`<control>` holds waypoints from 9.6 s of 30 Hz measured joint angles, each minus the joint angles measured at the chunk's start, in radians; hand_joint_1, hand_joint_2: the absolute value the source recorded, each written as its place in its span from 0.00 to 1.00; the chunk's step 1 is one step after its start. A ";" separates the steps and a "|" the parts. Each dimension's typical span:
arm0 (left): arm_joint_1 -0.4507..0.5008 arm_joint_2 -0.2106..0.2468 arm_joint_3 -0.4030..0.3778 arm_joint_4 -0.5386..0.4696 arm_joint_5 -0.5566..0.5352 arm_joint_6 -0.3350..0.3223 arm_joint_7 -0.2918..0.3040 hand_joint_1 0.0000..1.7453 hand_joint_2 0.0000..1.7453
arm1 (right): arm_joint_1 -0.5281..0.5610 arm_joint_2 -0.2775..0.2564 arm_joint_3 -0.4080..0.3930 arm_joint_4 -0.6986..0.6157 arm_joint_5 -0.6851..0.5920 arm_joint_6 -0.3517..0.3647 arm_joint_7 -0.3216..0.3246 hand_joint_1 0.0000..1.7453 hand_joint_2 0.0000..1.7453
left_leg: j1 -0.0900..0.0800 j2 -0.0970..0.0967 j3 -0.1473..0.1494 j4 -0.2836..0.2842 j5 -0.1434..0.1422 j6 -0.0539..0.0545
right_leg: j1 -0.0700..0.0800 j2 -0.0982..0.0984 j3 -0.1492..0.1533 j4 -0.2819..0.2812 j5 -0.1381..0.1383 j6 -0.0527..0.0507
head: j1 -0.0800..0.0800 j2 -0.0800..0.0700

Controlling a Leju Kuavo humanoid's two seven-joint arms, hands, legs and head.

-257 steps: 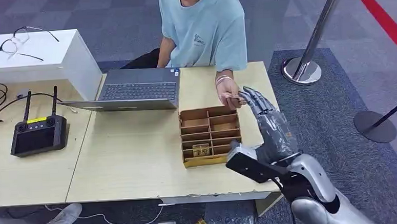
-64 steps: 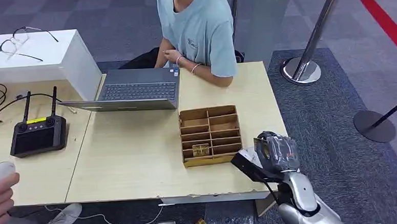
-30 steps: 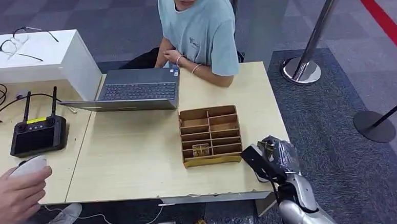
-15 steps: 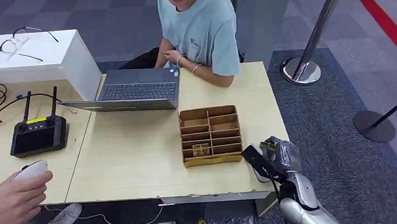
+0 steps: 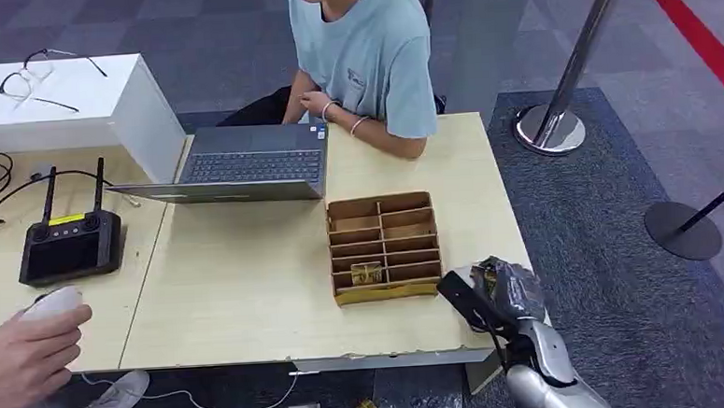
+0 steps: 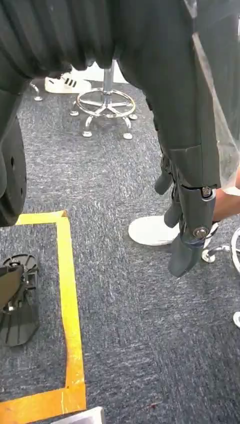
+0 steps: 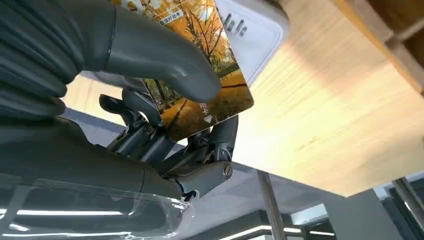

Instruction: Pass the card to the sensor for recognition and then transmit it.

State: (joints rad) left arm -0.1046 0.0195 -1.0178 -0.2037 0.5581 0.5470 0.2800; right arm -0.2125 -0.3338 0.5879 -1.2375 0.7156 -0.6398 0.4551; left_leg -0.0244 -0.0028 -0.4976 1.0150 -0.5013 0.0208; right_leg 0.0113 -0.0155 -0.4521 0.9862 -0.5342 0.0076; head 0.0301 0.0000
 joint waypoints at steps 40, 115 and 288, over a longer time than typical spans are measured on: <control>0.000 0.001 -0.013 0.000 -0.003 0.002 -0.030 0.00 1.00 | -0.157 -0.008 0.031 -0.182 0.027 0.073 0.023 1.00 1.00 | 0.000 0.000 0.000 0.000 0.000 0.000 | 0.000 0.000 0.000 0.000 0.001 0.000 | 0.000 0.000; -0.003 0.019 -0.030 0.000 0.036 0.019 -0.026 0.00 1.00 | -0.712 0.182 0.353 0.132 -0.087 0.266 -0.067 1.00 1.00 | 0.001 0.000 -0.001 0.000 0.001 0.000 | 0.000 0.000 -0.001 0.001 0.001 0.000 | 0.000 0.000; -0.007 0.058 -0.066 0.004 0.045 0.056 0.032 0.00 1.00 | 0.125 0.288 -0.892 0.996 -0.495 0.061 -0.119 0.00 1.00 | 0.002 0.005 0.002 0.000 0.001 -0.001 | 0.002 0.007 -0.001 0.001 0.002 -0.001 | 0.000 0.000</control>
State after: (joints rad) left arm -0.1111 0.0774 -1.0838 -0.1999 0.6035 0.6035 0.3117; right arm -0.0880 -0.0454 -0.3044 -0.2418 0.2210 -0.5792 0.3362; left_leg -0.0221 0.0024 -0.4961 1.0149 -0.5004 0.0194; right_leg 0.0132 -0.0089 -0.4530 0.9870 -0.5320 0.0063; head 0.0298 0.0000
